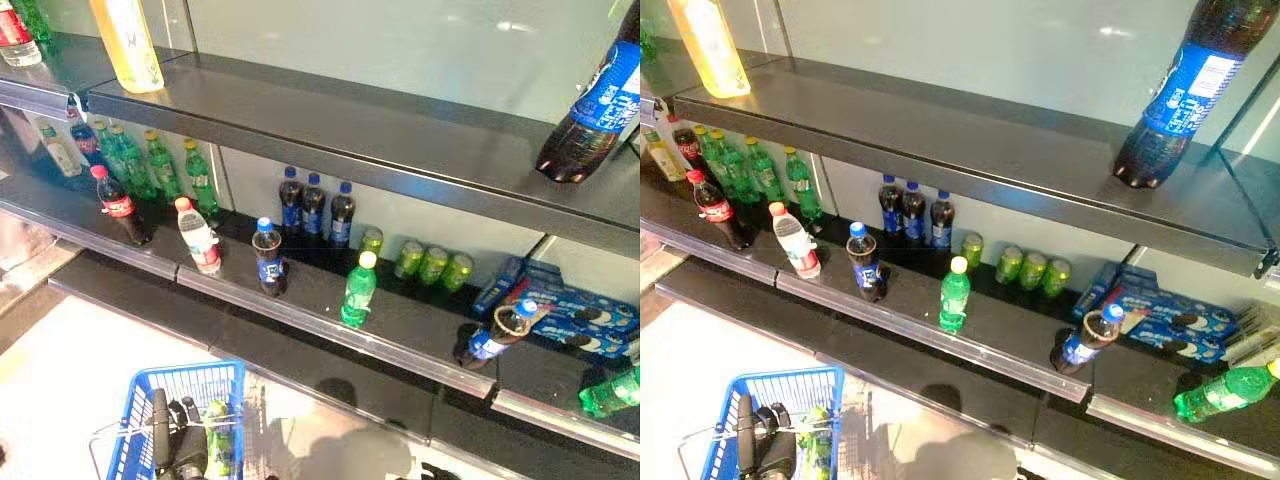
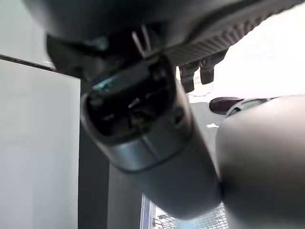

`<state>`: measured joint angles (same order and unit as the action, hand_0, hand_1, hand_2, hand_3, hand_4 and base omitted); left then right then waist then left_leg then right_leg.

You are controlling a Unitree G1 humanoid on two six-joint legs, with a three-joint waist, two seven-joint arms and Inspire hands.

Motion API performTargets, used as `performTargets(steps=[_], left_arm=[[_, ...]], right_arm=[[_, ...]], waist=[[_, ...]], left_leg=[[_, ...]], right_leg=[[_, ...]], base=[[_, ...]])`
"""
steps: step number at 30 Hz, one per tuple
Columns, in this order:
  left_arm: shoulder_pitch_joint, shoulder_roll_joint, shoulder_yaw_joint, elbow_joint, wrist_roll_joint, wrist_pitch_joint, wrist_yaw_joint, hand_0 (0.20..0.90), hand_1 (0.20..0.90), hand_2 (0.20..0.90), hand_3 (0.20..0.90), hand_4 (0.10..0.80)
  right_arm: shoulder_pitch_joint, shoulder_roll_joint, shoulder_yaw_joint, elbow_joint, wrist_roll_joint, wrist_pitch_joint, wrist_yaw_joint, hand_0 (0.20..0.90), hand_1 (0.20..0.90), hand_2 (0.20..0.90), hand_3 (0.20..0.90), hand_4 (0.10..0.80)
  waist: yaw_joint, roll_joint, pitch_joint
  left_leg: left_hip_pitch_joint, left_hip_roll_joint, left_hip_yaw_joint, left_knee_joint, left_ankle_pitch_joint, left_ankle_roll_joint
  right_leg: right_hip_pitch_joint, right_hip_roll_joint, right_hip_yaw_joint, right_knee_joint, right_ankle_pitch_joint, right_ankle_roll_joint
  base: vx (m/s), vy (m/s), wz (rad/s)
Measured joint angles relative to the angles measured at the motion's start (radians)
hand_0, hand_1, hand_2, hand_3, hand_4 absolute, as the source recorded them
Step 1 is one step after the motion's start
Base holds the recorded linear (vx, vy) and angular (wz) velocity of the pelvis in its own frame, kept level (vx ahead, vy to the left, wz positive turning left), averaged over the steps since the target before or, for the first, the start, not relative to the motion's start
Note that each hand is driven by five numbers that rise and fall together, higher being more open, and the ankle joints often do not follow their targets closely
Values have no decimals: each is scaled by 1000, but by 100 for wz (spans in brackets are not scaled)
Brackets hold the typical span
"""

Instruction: Pick up the drink and place into the basket.

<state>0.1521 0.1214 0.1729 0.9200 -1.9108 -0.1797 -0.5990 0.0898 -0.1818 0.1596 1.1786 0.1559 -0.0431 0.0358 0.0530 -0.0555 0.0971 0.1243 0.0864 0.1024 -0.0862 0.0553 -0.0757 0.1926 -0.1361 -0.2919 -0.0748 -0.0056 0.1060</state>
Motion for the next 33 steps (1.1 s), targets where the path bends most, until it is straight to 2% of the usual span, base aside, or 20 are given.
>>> performTargets(steps=[23,33], left_arm=[[1,0,0,0,4,-1,28,300,300,300,200,100],[0,0,-1,0,7,-2,41,300,300,300,200,100]], right_arm=[[1,0,0,-8,0,11,-2,900,900,900,900,800],[14,1,5,-16,-1,-46,-56,900,900,900,900,800]], waist=[[0,0,0],[-5,6,4]], left_leg=[[1,0,0,0,0,0],[5,2,18,0,0,0]], right_leg=[[1,0,0,0,0,0],[-5,0,14,4,1,0]], base=[[0,0,0],[-6,-6,-3]])
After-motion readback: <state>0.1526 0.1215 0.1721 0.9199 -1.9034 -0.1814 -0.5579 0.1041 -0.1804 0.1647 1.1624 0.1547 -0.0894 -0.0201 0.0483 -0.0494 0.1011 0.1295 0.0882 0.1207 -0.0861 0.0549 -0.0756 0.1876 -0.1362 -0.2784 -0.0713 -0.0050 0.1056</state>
